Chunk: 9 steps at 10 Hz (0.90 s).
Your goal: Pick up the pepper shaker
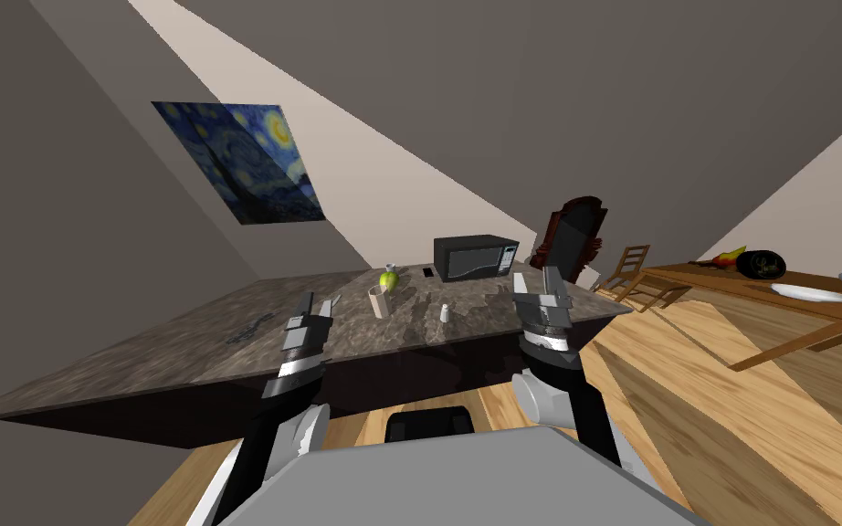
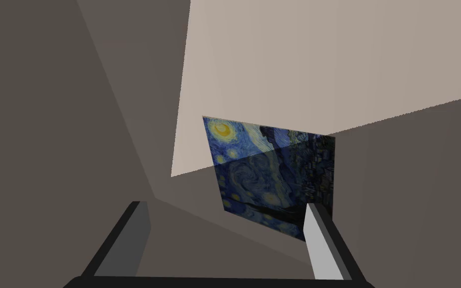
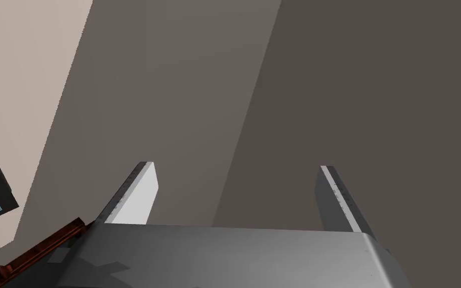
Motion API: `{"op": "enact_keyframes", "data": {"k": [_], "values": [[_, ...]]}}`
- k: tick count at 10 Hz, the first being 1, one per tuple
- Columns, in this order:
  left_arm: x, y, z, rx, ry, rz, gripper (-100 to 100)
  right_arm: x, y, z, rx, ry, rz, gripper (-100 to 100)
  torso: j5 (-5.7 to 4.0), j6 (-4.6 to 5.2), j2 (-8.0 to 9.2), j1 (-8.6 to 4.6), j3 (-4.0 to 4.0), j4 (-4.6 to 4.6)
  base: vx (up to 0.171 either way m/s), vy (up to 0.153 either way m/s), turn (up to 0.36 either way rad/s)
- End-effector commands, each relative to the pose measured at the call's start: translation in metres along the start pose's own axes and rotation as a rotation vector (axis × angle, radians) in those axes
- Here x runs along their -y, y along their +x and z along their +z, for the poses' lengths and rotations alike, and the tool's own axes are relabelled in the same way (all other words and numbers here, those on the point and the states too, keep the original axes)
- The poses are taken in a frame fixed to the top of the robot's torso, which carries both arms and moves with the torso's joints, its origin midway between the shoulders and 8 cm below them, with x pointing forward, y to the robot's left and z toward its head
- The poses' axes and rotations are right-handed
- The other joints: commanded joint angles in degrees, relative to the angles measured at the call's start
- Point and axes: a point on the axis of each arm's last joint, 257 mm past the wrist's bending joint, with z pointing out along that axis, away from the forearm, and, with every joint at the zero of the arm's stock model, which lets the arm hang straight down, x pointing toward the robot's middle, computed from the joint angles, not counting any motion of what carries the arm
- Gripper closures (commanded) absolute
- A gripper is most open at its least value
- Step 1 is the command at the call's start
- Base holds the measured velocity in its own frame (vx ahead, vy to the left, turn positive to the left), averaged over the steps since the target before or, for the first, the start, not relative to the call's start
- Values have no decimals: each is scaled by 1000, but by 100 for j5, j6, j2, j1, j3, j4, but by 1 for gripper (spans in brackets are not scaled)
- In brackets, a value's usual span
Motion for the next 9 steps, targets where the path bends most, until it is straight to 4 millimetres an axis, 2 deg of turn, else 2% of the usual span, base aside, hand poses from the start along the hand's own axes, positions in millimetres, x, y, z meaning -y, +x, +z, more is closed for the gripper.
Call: {"op": "enact_keyframes", "data": {"k": [1,4,5,9], "values": [[0,0,0,0,0,0,0,10,5,-2,-42,19,-49,-100,0,0,0,0,0,0,-3,24,-19],[0,0,0,0,0,0,0,44,12,-11,-135,83,-212,-100,6,0,10,29,6,2,-30,80,-39],[0,0,0,0,0,0,0,44,12,-11,-135,83,-212,-100,7,0,12,33,7,2,-21,56,-16],[0,0,0,0,0,0,0,94,13,-27,-241,168,-446,-100,6,1,12,28,7,2,-28,73,-36]]}}
